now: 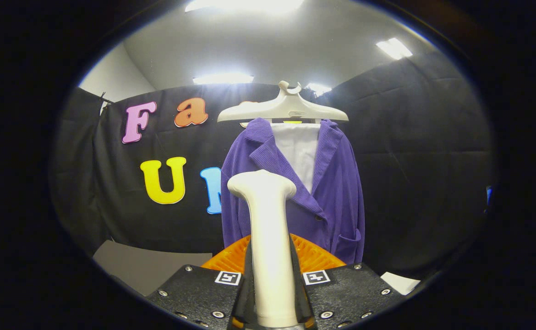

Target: Iron the clothes twice with a garment steamer, once on the left side and once on the right side.

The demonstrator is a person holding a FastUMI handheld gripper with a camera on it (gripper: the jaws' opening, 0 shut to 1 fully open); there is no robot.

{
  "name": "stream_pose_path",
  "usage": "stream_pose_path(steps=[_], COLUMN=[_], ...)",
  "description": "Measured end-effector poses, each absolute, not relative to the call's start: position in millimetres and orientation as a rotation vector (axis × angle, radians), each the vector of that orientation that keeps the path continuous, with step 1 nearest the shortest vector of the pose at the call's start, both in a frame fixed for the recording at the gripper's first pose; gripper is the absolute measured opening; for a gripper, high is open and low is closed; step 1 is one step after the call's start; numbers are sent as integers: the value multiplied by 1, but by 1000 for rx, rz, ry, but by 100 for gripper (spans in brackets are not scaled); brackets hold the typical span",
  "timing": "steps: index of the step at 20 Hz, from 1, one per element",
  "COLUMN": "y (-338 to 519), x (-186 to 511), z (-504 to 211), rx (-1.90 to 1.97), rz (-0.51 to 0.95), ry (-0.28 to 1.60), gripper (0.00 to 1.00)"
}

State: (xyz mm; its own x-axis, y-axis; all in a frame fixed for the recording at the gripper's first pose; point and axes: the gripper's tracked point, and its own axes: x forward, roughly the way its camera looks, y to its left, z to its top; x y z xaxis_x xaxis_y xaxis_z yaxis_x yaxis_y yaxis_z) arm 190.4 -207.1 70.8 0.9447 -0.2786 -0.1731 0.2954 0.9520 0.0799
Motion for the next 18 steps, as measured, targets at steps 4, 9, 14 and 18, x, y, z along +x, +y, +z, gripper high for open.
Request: stream_pose_path(steps=[4, 9, 14, 18], y=[-222, -235, -230, -230], x=[191, 208, 229, 230], z=[94, 96, 60, 29], rx=[115, 109, 74, 31], rz=[-325, -347, -335, -350], ry=[114, 91, 149, 200], gripper=[35, 35, 35, 35])
